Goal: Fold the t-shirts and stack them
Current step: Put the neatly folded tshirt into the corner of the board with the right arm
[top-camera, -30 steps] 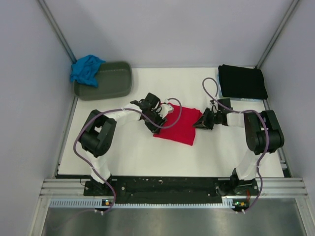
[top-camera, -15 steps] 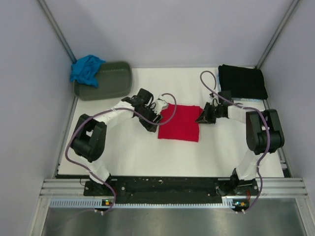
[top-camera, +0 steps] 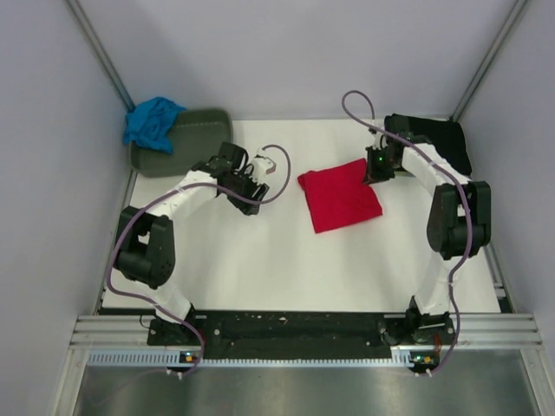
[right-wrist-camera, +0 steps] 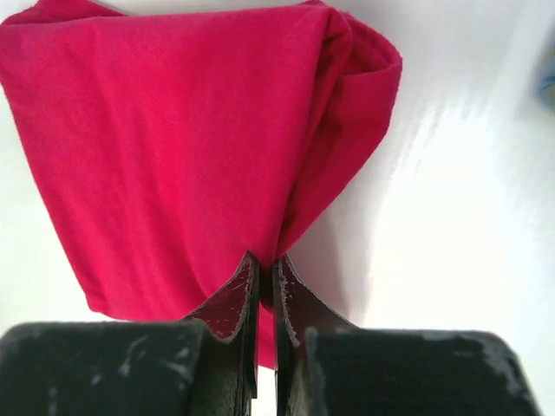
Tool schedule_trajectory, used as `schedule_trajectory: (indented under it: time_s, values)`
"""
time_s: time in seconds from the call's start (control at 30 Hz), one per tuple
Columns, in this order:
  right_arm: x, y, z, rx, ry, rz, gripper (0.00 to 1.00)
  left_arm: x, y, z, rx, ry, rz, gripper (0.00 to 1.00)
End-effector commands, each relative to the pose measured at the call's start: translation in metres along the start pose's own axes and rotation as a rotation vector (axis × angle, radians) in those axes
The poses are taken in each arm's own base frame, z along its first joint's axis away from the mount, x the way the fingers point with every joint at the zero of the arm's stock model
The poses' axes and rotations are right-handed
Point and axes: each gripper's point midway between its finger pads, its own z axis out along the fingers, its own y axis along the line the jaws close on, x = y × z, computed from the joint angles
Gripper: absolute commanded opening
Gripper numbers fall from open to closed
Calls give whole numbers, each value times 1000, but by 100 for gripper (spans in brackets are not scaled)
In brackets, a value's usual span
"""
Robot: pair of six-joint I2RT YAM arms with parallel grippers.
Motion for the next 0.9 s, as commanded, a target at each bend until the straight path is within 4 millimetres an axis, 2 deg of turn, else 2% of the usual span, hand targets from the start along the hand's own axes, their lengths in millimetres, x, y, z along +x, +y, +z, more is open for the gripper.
schedule_trajectory:
  time_s: [0.0,0.03,0.23,0.37,0.53,0.87]
  values:
    - [-25,-29,-15,173,18,-135,0,-16,5,-17,-38,-43,46,61]
    - [-37,-30,-19,200,2,-150,0,-15,5,-16,-39,-41,47,61]
    - [-74,-50,-36,367,-28,-198,0,-16,8,-18,-53,-40,60,61]
    - [-104,-50,-51,406,-101,-196,0,-15,11,-17,-62,-34,58,61]
    - [-140,-60,-66,504,-184,-206,0,-13,12,-15,-68,-27,65,61]
    - [-189,-79,-84,652,-278,-261,0,-8,15,-16,-83,-21,67,61]
